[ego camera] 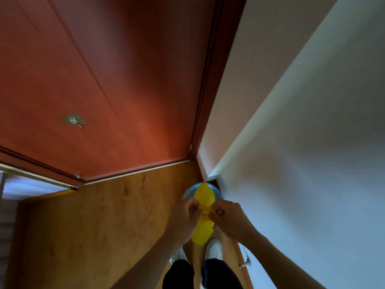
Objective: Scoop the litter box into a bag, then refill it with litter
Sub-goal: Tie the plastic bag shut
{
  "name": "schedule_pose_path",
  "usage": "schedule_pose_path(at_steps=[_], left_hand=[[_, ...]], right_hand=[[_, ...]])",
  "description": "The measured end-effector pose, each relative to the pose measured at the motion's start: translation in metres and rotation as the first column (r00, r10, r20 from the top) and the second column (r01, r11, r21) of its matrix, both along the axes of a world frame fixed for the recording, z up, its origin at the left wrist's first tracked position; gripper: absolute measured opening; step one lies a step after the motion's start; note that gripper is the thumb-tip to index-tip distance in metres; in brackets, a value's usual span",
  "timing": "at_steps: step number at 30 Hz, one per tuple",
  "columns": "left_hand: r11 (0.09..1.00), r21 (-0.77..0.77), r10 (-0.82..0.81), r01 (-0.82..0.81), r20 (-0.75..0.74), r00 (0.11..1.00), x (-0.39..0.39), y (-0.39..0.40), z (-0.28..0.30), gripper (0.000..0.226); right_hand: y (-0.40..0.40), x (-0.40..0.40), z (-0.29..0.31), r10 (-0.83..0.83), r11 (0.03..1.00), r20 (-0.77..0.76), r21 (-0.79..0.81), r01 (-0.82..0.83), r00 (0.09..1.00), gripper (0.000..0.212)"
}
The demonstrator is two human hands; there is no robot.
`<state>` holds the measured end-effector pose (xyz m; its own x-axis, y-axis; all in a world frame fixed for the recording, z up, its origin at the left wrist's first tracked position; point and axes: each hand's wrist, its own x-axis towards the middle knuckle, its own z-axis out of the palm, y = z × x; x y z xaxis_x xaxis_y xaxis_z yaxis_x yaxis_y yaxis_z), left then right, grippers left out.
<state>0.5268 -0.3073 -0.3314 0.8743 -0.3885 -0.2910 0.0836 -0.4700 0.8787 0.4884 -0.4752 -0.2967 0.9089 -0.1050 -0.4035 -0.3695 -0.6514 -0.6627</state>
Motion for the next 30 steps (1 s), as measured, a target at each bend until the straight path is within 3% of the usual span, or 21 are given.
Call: schedule_pose_path(at_steps=[2,5,11,14,19,23,27,30], left_hand=[[1.000,0.024,0.004,-0.003,-0.038,0.999,0.010,-0.005,-0.022,0.003],[0.999,0.030,0.031,-0.028,-0.107,0.994,0.027,-0.022,-0.064,0.014],[0.981,0.018,0.189,-0.192,-0.274,0.943,0.057,-0.045,-0.186,0.004],[0.980,0.033,0.197,-0.196,-0.307,0.931,0.061,-0.054,-0.251,0.001],[0.978,0.034,0.203,-0.206,-0.382,0.902,0.059,-0.069,-0.333,0.021],[0.975,0.066,0.219,-0.210,-0.389,0.895,0.063,-0.073,-0.384,0.014],[0.965,0.057,0.258,-0.256,-0.379,0.889,0.073,-0.080,-0.412,0.007],[0.962,0.070,0.270,-0.264,-0.387,0.882,0.077,-0.078,-0.428,0.012]], right_hand=[[-0.005,0.009,-0.023,-0.064,0.998,-0.029,0.022,0.065,0.997,0.025],[-0.016,0.026,-0.076,-0.158,0.986,-0.029,0.047,0.159,0.987,0.010],[-0.035,0.057,-0.211,-0.193,0.973,-0.063,0.114,0.199,0.979,0.013],[-0.049,0.063,-0.272,-0.194,0.968,-0.078,0.148,0.204,0.978,0.013],[-0.057,0.056,-0.362,-0.190,0.961,-0.115,0.180,0.208,0.975,0.015],[-0.056,0.054,-0.412,-0.250,0.949,-0.094,0.174,0.263,0.964,0.022],[-0.054,0.064,-0.443,-0.310,0.938,0.020,0.166,0.303,0.950,0.022],[-0.053,0.069,-0.463,-0.341,0.925,0.034,0.189,0.329,0.939,0.020]])
